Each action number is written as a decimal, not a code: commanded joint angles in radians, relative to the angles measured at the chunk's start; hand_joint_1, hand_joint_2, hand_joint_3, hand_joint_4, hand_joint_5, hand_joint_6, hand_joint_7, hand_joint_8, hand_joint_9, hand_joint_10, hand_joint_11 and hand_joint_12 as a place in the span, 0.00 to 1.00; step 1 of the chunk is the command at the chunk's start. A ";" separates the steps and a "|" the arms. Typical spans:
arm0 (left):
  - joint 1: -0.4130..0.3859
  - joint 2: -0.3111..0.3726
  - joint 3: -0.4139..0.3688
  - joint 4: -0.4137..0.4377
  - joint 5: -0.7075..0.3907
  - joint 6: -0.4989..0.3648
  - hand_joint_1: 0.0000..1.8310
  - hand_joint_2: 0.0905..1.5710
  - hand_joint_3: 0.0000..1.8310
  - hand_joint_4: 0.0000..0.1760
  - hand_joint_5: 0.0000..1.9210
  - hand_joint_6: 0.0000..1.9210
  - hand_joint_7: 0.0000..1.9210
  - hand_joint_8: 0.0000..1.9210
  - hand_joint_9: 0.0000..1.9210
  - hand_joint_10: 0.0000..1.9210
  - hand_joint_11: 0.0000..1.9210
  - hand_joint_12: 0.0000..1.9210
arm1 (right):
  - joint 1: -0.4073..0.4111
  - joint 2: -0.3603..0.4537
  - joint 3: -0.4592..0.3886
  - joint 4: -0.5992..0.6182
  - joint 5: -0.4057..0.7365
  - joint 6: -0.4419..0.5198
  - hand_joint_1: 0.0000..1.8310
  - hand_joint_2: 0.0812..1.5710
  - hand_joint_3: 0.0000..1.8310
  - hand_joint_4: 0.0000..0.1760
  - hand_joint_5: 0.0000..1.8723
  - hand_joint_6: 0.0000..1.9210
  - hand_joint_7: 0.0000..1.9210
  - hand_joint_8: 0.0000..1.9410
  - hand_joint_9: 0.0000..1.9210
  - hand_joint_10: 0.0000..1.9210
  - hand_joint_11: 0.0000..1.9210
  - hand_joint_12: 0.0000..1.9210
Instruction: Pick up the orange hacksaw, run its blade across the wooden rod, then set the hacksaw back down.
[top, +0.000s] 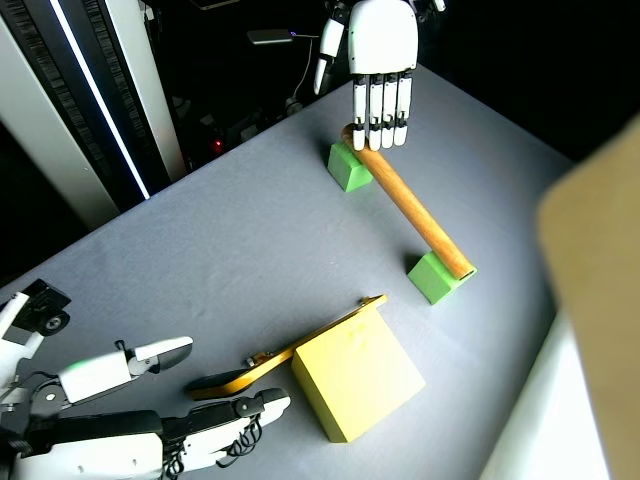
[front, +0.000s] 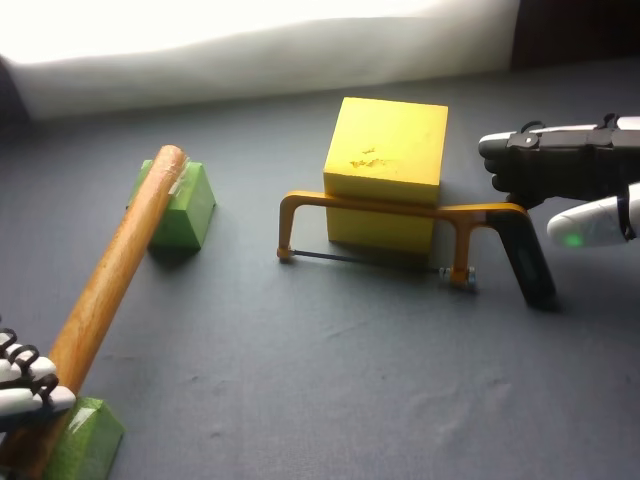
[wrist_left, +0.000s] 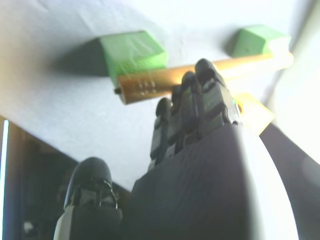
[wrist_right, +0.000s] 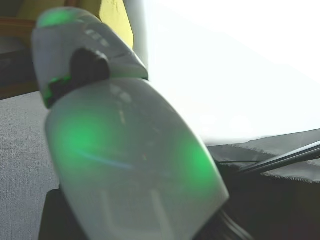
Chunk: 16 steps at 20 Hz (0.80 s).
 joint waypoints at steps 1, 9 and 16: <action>-0.002 -0.003 -0.007 -0.007 -0.017 -0.001 0.00 0.80 0.00 0.00 0.06 0.00 0.06 0.00 0.06 0.00 0.00 0.17 | 0.000 -0.001 0.010 0.065 0.081 0.007 0.66 0.75 0.00 0.00 0.09 0.00 0.08 0.00 0.10 0.00 0.00 0.43; 0.005 -0.008 -0.008 -0.007 -0.015 -0.001 0.00 0.81 0.00 0.00 0.07 0.00 0.07 0.00 0.06 0.00 0.00 0.17 | -0.001 -0.054 0.031 0.065 0.021 -0.008 0.68 0.73 0.00 0.00 0.10 0.00 0.09 0.00 0.11 0.00 0.00 0.46; 0.009 -0.008 0.014 -0.007 -0.014 -0.001 0.02 0.79 0.00 0.00 0.07 0.00 0.07 0.00 0.06 0.00 0.00 0.19 | 0.029 -0.082 0.033 0.066 -0.055 -0.041 0.66 0.73 0.00 0.00 0.09 0.00 0.09 0.00 0.11 0.00 0.00 0.45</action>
